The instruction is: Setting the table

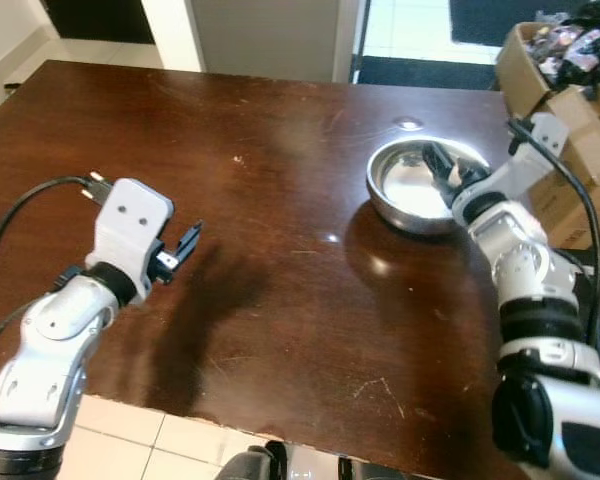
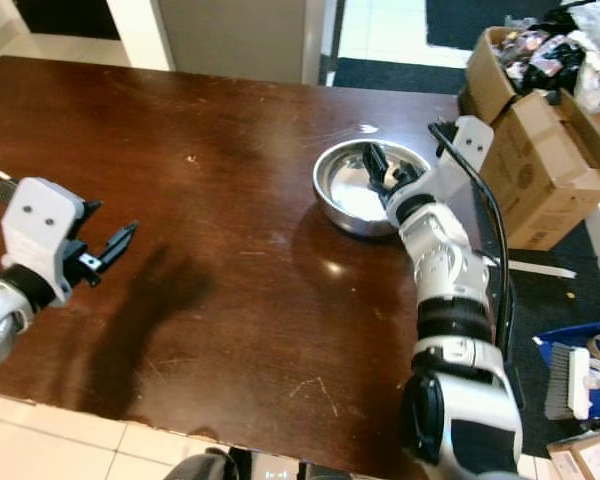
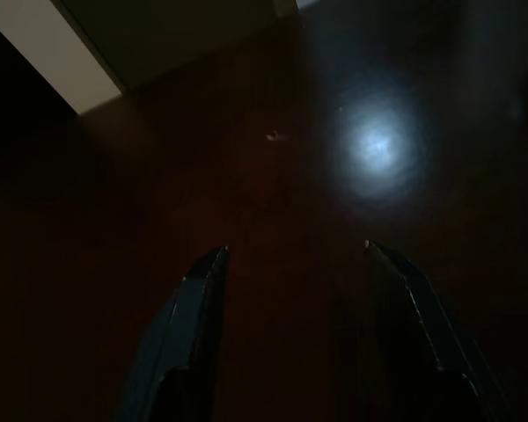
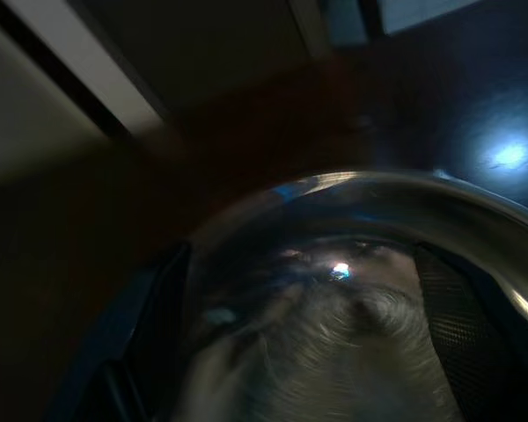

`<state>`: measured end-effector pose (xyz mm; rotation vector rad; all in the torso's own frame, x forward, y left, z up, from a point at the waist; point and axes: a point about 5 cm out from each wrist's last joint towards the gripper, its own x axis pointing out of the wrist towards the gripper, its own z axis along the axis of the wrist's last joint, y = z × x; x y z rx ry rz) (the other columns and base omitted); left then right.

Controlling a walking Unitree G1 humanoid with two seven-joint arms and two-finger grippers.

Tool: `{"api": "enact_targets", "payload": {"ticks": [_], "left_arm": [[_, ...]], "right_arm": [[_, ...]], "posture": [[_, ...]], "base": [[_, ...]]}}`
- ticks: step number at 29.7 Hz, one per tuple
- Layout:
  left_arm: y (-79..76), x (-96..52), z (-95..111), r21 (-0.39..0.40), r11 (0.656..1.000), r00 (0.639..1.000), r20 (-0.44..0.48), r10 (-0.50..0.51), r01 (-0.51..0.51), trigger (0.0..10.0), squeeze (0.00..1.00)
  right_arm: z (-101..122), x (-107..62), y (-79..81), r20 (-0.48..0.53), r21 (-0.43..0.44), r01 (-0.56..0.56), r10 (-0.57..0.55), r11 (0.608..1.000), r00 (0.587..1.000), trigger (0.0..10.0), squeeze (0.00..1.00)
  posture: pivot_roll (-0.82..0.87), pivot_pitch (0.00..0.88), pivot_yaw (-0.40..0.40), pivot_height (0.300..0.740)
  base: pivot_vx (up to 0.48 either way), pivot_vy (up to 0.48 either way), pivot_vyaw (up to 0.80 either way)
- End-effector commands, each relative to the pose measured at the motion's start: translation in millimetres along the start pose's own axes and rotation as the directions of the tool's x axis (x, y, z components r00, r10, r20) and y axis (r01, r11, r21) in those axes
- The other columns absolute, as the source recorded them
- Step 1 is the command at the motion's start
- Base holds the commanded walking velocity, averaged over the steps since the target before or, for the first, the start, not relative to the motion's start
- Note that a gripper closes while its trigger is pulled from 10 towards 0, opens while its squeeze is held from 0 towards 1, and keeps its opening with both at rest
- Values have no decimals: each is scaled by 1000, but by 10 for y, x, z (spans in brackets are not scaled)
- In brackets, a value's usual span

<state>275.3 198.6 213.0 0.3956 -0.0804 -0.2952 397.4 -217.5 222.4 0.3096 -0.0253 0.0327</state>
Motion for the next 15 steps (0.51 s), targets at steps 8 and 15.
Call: {"api": "enact_targets", "payload": {"ticks": [8, 15], "left_arm": [[-40, -6, -28, -6, 999, 999, -30, -35, 34, 10000, 137], [-52, 10, -20, -10, 999, 998, -31, -46, 46, 10000, 133]], "right_arm": [[230, 4, -238, 69, -298, 148, -133, 943, 989, 10000, 0], [228, -31, -396, 67, -308, 187, -175, 933, 982, 10000, 0]], "posture": [[48, 174, 134, 740], [39, 178, 137, 740]], "base": [[0, 0, 0], [0, 0, 0]]}}
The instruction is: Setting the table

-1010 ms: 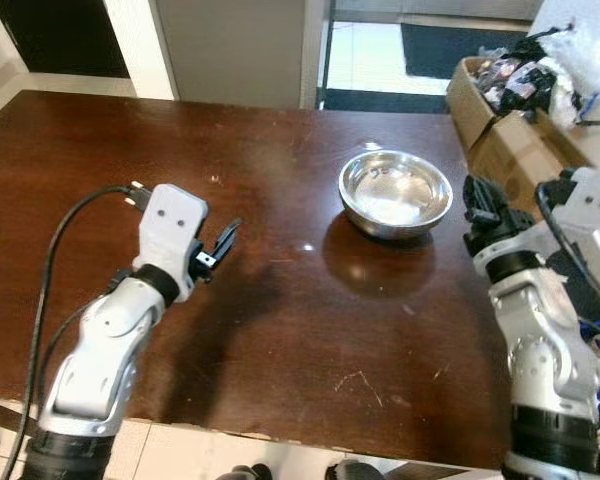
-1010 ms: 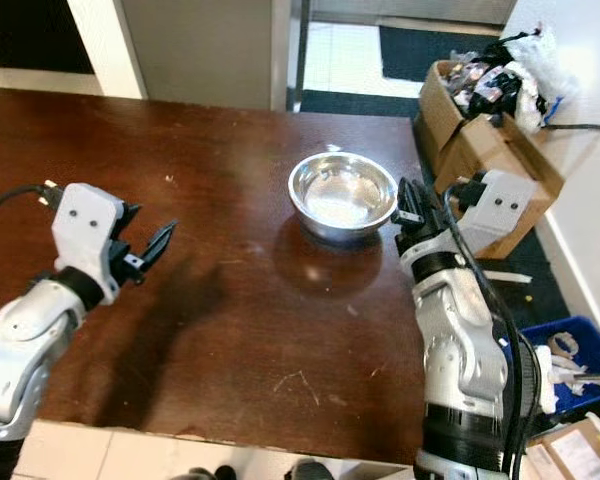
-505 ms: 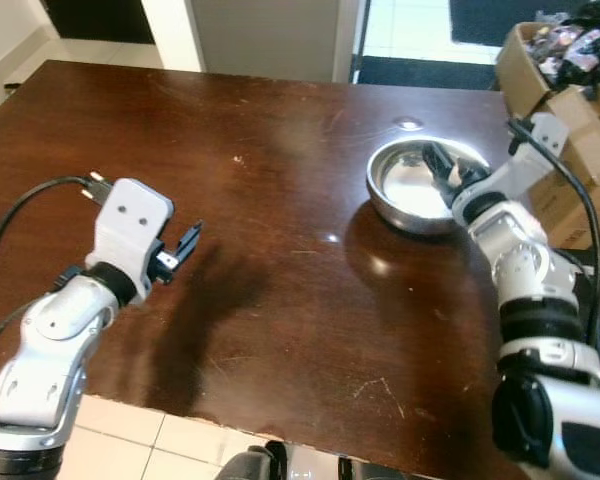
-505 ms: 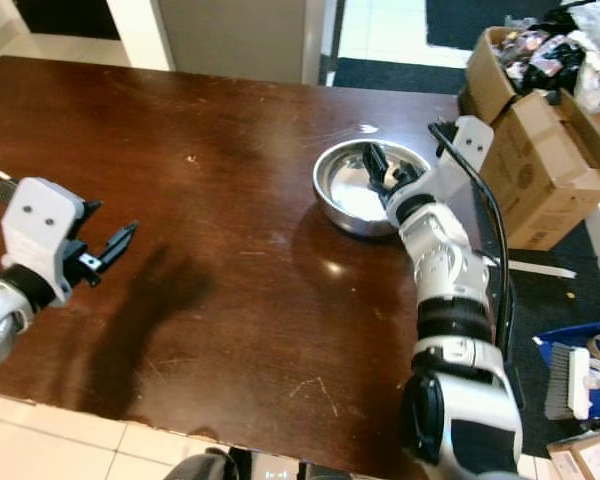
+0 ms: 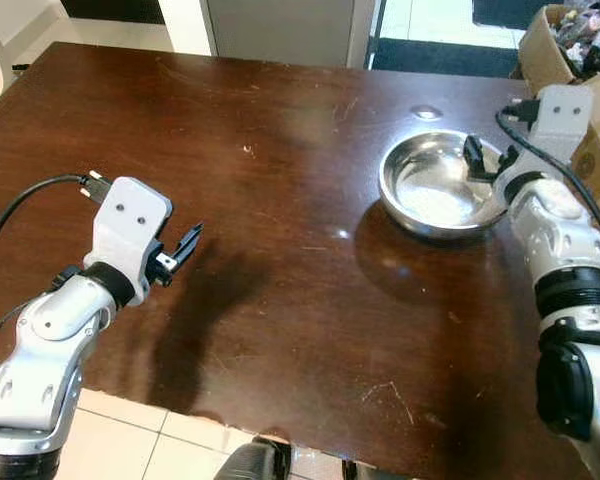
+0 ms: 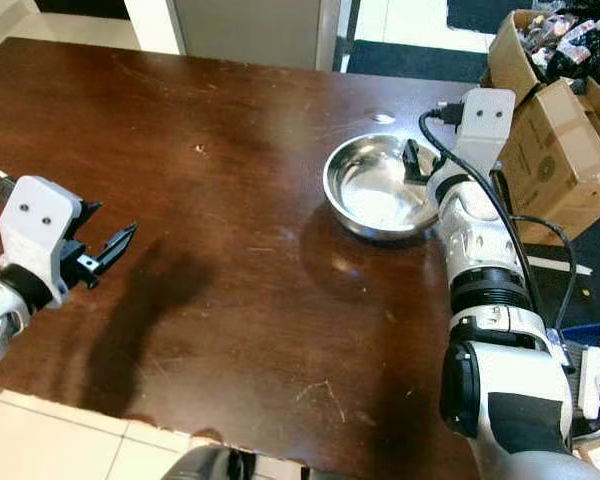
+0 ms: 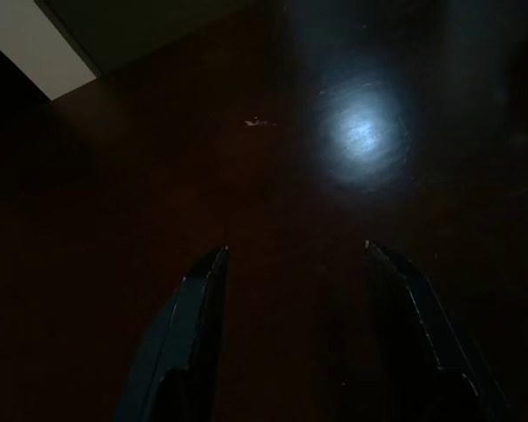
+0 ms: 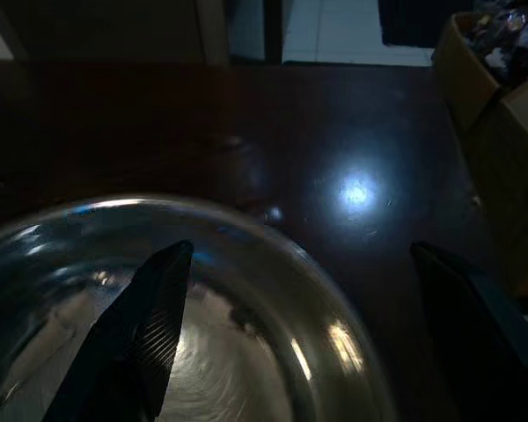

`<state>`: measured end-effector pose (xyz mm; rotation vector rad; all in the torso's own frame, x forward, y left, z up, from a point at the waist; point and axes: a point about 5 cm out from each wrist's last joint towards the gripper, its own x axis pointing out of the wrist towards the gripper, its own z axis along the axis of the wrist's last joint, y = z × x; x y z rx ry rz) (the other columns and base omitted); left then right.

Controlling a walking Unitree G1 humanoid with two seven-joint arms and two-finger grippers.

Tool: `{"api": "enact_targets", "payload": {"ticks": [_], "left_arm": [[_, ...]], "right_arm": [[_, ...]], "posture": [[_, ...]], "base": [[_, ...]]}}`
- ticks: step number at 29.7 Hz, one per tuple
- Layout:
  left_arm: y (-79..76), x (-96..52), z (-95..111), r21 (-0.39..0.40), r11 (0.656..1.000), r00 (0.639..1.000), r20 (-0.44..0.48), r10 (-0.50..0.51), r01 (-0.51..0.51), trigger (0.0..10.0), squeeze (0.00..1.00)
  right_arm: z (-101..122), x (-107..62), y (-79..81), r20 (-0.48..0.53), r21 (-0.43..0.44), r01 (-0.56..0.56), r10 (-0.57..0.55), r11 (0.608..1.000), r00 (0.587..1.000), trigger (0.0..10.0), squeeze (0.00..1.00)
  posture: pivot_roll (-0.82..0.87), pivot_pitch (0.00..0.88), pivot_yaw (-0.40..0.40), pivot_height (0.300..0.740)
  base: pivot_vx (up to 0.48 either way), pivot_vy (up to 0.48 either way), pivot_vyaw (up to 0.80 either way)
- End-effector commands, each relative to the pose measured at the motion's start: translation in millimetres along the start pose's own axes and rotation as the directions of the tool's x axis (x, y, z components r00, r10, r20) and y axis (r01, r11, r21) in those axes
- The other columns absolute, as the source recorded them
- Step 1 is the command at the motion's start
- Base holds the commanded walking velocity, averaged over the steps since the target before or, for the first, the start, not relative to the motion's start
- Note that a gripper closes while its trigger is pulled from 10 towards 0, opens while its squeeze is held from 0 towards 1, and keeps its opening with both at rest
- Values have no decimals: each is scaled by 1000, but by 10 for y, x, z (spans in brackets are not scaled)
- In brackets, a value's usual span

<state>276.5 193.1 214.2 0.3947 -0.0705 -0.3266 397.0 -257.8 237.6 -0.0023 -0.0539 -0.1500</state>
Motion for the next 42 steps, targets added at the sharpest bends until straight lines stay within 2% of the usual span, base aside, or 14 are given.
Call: {"api": "enact_targets", "payload": {"ticks": [1, 6, 9, 18, 21, 22, 23, 28, 33, 37, 42], "left_arm": [[-16, -17, -50, -7, 1000, 999, -28, -15, 14, 10000, 133], [-19, -26, -41, -10, 1000, 999, -31, -12, 12, 10000, 133], [-15, -28, -41, -10, 1000, 999, -32, -8, 8, 10000, 137], [-51, -1, -43, -21, 1000, 1000, -27, -12, 11, 10000, 141], [-55, 4, -43, -22, 1000, 1000, -26, -12, 11, 10000, 137], [-56, 10, -41, -23, 1000, 1000, -24, -9, 9, 10000, 141], [-58, 15, -41, -24, 1000, 1000, -23, -8, 7, 10000, 137], [-68, 28, -41, -27, 1000, 1000, -19, -5, 4, 10000, 137], [-78, 47, -38, -31, 1000, 1000, -14, -3, 3, 10000, 137], [-82, 61, -39, -34, 999, 1000, -11, -2, 2, 10000, 137], [-89, 72, -39, -39, 999, 1000, -7, 3, -3, 10000, 133]], "right_arm": [[-72, -15, -59, -24, -2, 10, -10, 1000, 1000, 10000, 0], [-240, -20, -58, -107, 36, -9, 12, 999, 994, 10000, 0], [-360, -31, -1, -179, 74, -56, 68, 996, 981, 10000, 0], [-396, -43, -74, -221, 207, -52, 98, 977, 970, 10000, 0], [-412, -48, -77, -226, 216, -56, 106, 975, 968, 10000, 0], [-439, -58, -71, -233, 241, -66, 124, 968, 965, 4078, 0], [-440, -60, -61, -223, 261, -76, 136, 962, 965, 0, 0], [-394, -55, 0, -160, 358, -125, 193, 925, 968, 0, 0], [-337, -52, 36, -105, 394, -178, 236, 902, 966, 0, 0], [-348, -58, 43, -105, 421, -186, 251, 888, 962, 0, 0], [-343, -79, 70, -76, 474, -219, 288, 853, 955, 0, 0]], "posture": [[41, 179, 137, 740], [44, 179, 135, 740], [44, 179, 134, 740], [26, 170, 124, 740], [26, 169, 124, 740], [26, 168, 123, 740], [24, 164, 121, 740], [19, 158, 119, 740], [12, 152, 115, 740], [8, 149, 113, 740], [4, 148, 104, 740]], "base": [[0, 0, 0], [0, 0, 0], [0, 0, 0], [0, 0, 0], [0, 0, 0], [0, 0, 0], [0, 0, 0], [0, 0, 0], [0, 0, 0], [0, 0, 0], [0, 0, 0]]}}
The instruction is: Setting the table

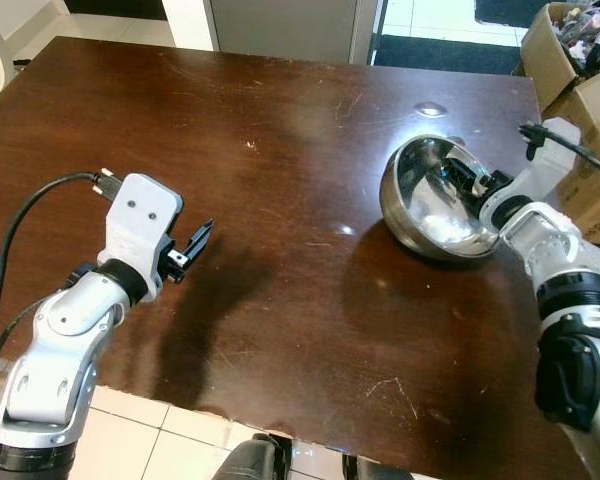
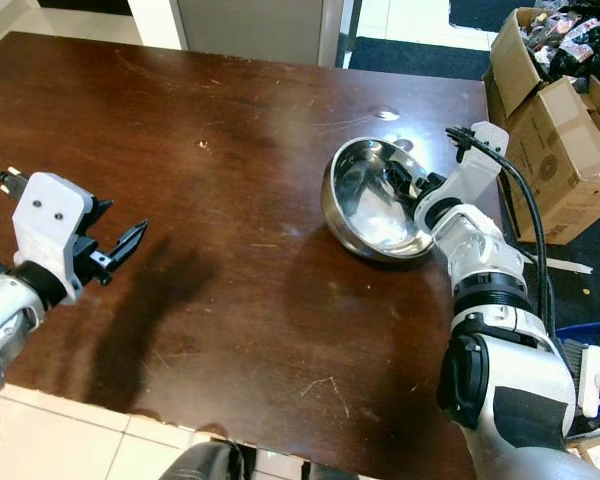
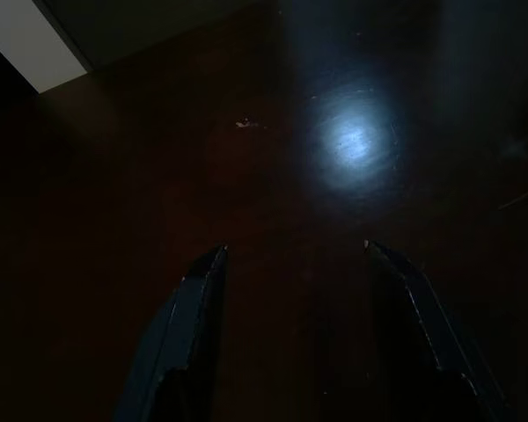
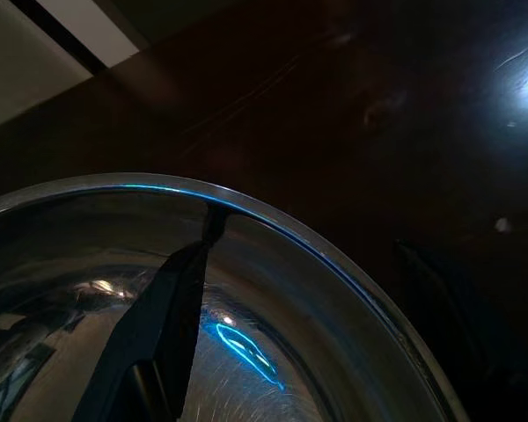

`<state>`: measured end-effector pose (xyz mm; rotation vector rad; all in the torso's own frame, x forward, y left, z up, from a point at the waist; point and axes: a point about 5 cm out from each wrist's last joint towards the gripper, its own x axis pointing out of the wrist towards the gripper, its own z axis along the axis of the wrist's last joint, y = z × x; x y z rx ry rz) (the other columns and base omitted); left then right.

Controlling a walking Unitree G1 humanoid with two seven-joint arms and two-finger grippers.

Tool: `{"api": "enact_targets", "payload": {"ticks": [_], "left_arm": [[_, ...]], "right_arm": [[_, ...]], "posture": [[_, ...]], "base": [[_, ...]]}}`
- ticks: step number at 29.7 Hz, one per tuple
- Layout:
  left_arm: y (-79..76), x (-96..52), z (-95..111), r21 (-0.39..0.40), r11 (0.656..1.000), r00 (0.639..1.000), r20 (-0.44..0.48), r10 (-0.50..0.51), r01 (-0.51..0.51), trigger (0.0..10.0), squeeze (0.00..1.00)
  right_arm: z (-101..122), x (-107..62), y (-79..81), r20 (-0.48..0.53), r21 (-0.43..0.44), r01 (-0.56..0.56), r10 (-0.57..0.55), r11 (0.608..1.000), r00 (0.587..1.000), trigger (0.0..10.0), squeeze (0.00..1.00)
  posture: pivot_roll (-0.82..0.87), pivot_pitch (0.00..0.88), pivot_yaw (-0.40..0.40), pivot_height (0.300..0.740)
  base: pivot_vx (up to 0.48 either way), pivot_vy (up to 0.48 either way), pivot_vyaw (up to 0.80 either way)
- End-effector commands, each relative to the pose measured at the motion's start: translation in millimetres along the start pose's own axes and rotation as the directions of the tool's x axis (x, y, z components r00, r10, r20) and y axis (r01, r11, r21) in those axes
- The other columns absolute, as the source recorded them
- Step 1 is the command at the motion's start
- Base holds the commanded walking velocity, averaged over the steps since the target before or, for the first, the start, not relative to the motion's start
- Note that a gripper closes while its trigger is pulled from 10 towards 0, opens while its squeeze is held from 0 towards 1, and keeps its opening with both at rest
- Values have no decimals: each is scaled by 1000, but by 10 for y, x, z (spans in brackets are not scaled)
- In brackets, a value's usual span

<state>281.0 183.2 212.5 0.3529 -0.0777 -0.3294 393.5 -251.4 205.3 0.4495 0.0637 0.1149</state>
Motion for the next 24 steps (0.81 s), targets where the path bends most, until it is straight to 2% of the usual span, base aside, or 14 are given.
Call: {"api": "enact_targets", "payload": {"ticks": [1, 3, 6, 7, 8, 9, 10, 11, 13, 14, 19, 21, 23, 24], "left_arm": [[-8, -3, -54, 0, 1000, 1000, -20, 4, -4, 10000, 133], [-8, -5, -55, -1, 1000, 1000, -20, 5, -5, 10000, 137], [-20, -3, -57, -6, 1000, 1000, -18, 6, -6, 10000, 137], [-20, -3, -57, -6, 1000, 1000, -18, 6, -6, 10000, 137], [-25, 2, -59, -8, 1000, 1000, -17, 6, -6, 10000, 133], [-35, 12, -63, -12, 1000, 1000, -15, 5, -5, 10000, 137], [-35, 12, -63, -12, 1000, 1000, -15, 5, -5, 10000, 137], [-41, 18, -65, -14, 1000, 1000, -14, 4, -4, 10000, 133], [-41, 18, -65, -14, 1000, 1000, -14, 4, -4, 10000, 133], [-47, 23, -67, -17, 1000, 1000, -13, 4, -4, 10000, 133], [-68, 46, -69, -25, 1000, 1000, -9, 3, -4, 10000, 133], [-79, 65, -65, -32, 999, 1000, -3, 6, -6, 10000, 133], [-83, 68, -66, -33, 999, 1000, -3, 6, -6, 10000, 133], [-93, 76, -69, -35, 999, 1000, -2, 3, -4, 10000, 133]], "right_arm": [[-11, -16, 29, 16, 47, -41, 41, 998, 999, 0, 0], [3, -21, 62, 24, 63, -69, 67, 996, 997, 0, 0], [-77, -102, 299, -23, 49, -221, 222, 974, 975, 0, 0], [-77, -102, 299, -23, 49, -221, 222, 974, 975, 0, 0], [-134, -162, 399, -53, 19, -276, 277, 961, 960, 0, 0], [-239, -300, 585, -112, -39, -388, 382, 921, 917, 0, 0], [-239, -300, 585, -112, -39, -388, 382, 921, 917, 0, 0], [-303, -382, 675, -146, -62, -437, 425, 897, 893, 5020, 0], [-303, -382, 675, -146, -62, -437, 425, 897, 893, 5020, 0], [-355, -450, 743, -169, -76, -469, 452, 880, 876, 10000, 0], [-458, -614, 900, -195, -75, -521, 500, 850, 844, 10000, 0], [-501, -667, 883, -216, -240, -488, 444, 839, 869, 10000, 0], [-495, -694, 887, -217, -248, -483, 438, 840, 872, 10000, 0], [-452, -728, 892, -219, -295, -482, 433, 825, 874, 10000, 0]], "posture": [[4, 148, 104, 740], [4, 148, 104, 740], [-5, 149, 99, 740], [-5, 149, 99, 740], [-12, 151, 96, 740], [-18, 153, 95, 740], [-18, 153, 95, 740], [-24, 155, 93, 740], [-24, 155, 93, 740], [-28, 156, 91, 740], [-37, 155, 84, 740], [-46, 154, 83, 740], [-46, 154, 83, 740], [-51, 153, 82, 740]], "base": [[0, 0, 0], [0, 0, 0], [0, 0, 0], [0, 0, 0], [0, 0, 0], [0, 0, 0], [0, 0, 0], [0, 0, 0], [0, 0, 0], [0, 0, 0], [0, 0, 0], [0, 0, 0], [0, 0, 0], [0, 0, 0]]}}
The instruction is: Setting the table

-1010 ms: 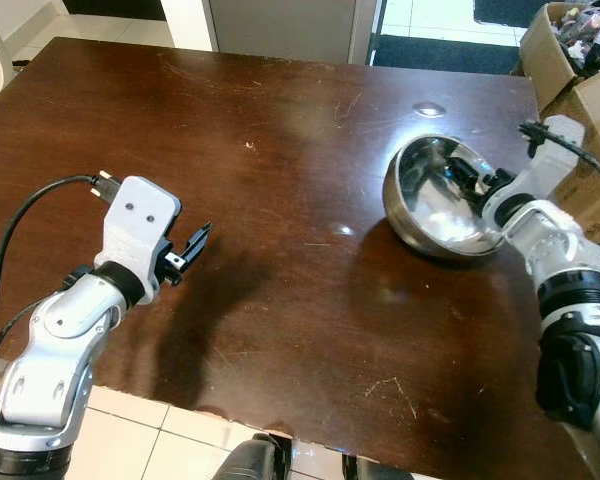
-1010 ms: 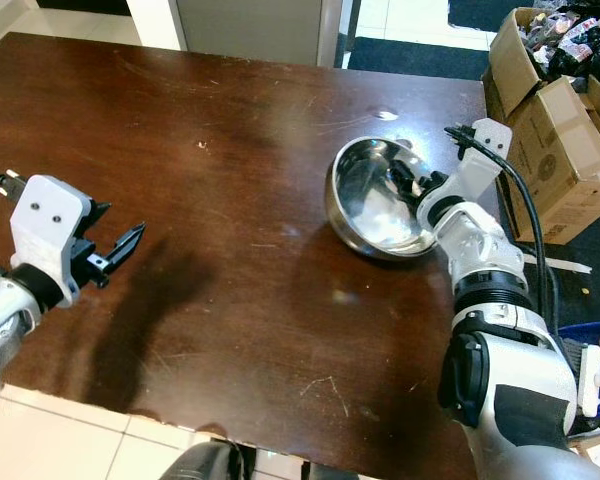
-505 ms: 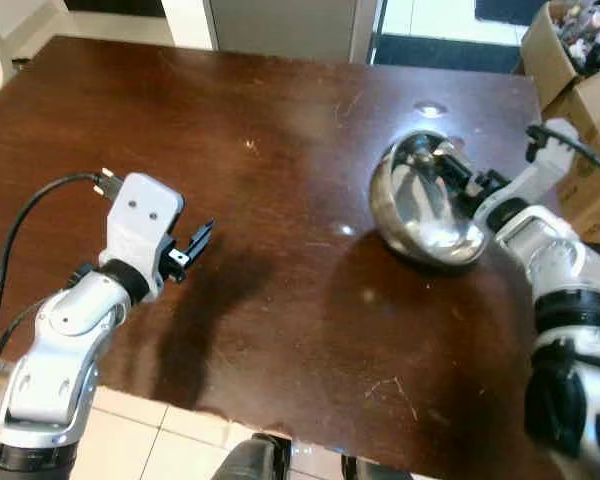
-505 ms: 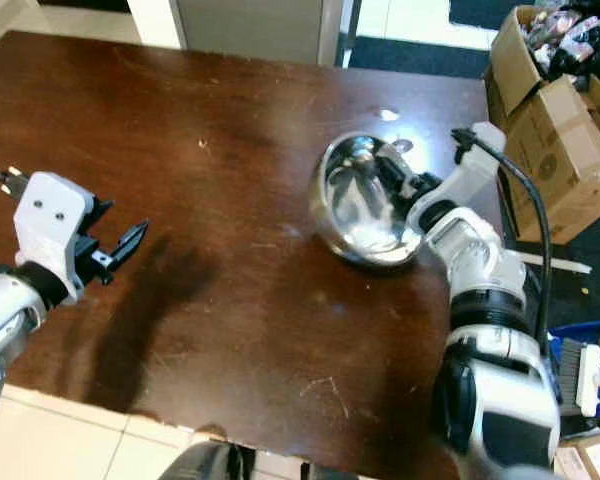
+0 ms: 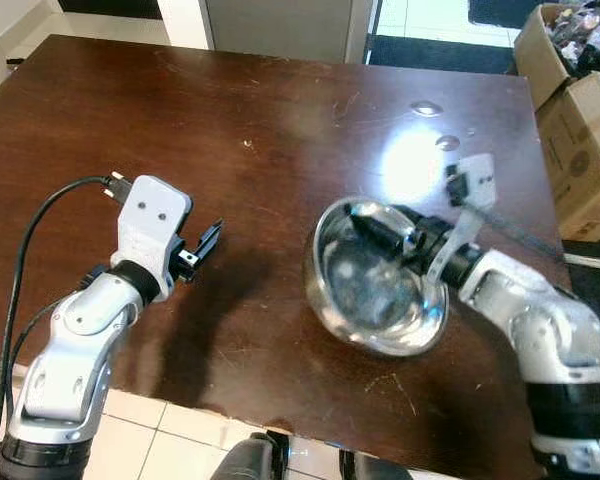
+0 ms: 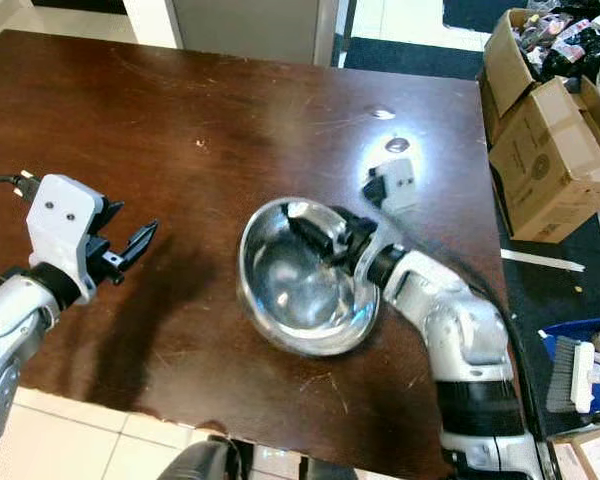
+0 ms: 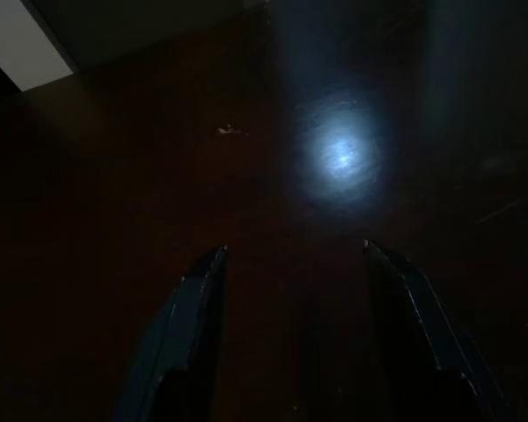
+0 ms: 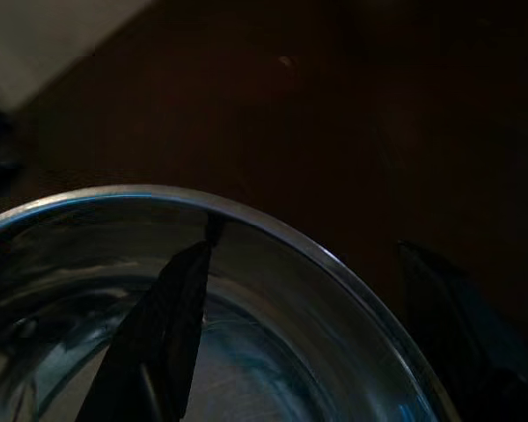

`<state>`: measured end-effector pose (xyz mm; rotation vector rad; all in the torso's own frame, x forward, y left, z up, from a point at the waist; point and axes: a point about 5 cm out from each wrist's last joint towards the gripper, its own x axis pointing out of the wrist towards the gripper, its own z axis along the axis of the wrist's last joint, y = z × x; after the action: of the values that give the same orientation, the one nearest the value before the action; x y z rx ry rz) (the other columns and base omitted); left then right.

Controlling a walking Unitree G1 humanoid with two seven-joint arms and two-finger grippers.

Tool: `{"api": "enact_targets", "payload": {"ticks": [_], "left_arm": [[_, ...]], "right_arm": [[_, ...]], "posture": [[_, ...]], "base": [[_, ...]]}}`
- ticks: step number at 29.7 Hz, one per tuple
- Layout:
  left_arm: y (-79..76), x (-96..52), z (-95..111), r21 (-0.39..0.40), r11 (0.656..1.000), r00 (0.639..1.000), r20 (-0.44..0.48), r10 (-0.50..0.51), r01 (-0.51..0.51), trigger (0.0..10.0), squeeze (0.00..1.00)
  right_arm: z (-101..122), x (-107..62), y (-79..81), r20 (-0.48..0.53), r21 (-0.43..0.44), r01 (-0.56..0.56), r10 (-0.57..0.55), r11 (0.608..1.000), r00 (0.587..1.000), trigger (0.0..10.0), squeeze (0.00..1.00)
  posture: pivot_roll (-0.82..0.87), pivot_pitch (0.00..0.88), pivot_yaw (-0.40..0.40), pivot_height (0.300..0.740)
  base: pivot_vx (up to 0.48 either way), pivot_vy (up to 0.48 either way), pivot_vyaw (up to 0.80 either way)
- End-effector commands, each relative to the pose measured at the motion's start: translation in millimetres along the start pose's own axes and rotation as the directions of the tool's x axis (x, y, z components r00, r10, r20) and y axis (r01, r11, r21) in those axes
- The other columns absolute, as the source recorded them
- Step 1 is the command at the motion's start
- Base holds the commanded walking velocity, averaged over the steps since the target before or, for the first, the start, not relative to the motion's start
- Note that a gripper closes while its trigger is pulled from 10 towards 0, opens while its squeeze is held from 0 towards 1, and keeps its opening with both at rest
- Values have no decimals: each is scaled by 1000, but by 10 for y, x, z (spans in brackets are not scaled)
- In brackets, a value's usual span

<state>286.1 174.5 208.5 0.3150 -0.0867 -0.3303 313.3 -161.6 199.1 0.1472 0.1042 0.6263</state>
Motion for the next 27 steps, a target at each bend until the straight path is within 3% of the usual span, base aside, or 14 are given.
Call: {"api": "enact_targets", "payload": {"ticks": [1, 2, 3, 4, 5, 12, 13, 20, 23, 24, 25, 27], "left_arm": [[-19, 5, -56, 0, 1000, 1000, -16, 0, 0, 10000, 133], [-22, 8, -58, 0, 1000, 1000, -16, -1, 1, 10000, 133], [-27, 14, -58, -1, 1000, 1000, -14, -2, 2, 10000, 133], [-27, 14, -58, -1, 1000, 1000, -14, -2, 2, 10000, 133], [-33, 23, -57, -4, 1000, 1000, -11, -2, 2, 10000, 133], [-44, 33, -61, -9, 1000, 1000, -8, 0, 0, 10000, 133], [-48, 36, -62, -10, 1000, 1000, -7, -1, 1, 10000, 133], [-51, 46, -63, -10, 1000, 1000, -3, -2, 2, 10000, 133], [-56, 47, -69, -12, 1000, 1000, -4, -2, 2, 10000, 137], [-56, 47, -69, -12, 1000, 1000, -4, -2, 2, 10000, 137], [-63, 48, -72, -14, 1000, 1000, -3, -3, 3, 10000, 133], [-64, 48, -73, -14, 1000, 1000, -3, -3, 3, 10000, 133]], "right_arm": [[66, -47, 38, 3, -78, 0, 0, 997, 1000, 10000, 0], [65, -50, 35, -4, -90, 0, 0, 996, 1000, 10000, 0], [44, -59, 41, -22, -97, -4, 2, 995, 1000, 10000, 318], [44, -59, 41, -22, -97, -4, 2, 995, 1000, 10000, 318], [-3, -63, 42, -57, -113, -4, -2, 994, 998, 10000, 1000], [69, -101, 51, -49, -129, -12, 5, 992, 999, 10000, 1000], [97, -154, 20, -61, -122, -14, 6, 992, 998, 10000, 0], [-5, -279, -40, -150, -91, -11, -3, 996, 989, 10000, 0], [-85, -327, -25, -182, 34, -51, 56, 998, 982, 10000, 0], [-85, -327, -25, -182, 34, -51, 56, 998, 982, 10000, 0], [-128, -336, -7, -189, 121, -83, 105, 989, 976, 10000, 0], [-140, -330, -9, -188, 150, -89, 117, 985, 975, 10000, 0]], "posture": [[-56, 152, 80, 740], [-56, 152, 80, 740], [-57, 151, 77, 740], [-57, 151, 77, 740], [-57, 151, 76, 740], [-59, 147, 75, 740], [-61, 147, 74, 740], [-71, 150, 70, 740], [-78, 151, 67, 740], [-78, 151, 67, 740], [-77, 149, 65, 740], [-77, 149, 65, 740]], "base": [[0, 0, 0], [0, 0, 0], [0, 0, 0], [0, 0, 0], [0, 0, 0], [0, 0, 0], [0, 0, 0], [0, 0, 0], [0, 0, 0], [0, 0, 0], [0, 0, 0], [0, 0, 0]]}}
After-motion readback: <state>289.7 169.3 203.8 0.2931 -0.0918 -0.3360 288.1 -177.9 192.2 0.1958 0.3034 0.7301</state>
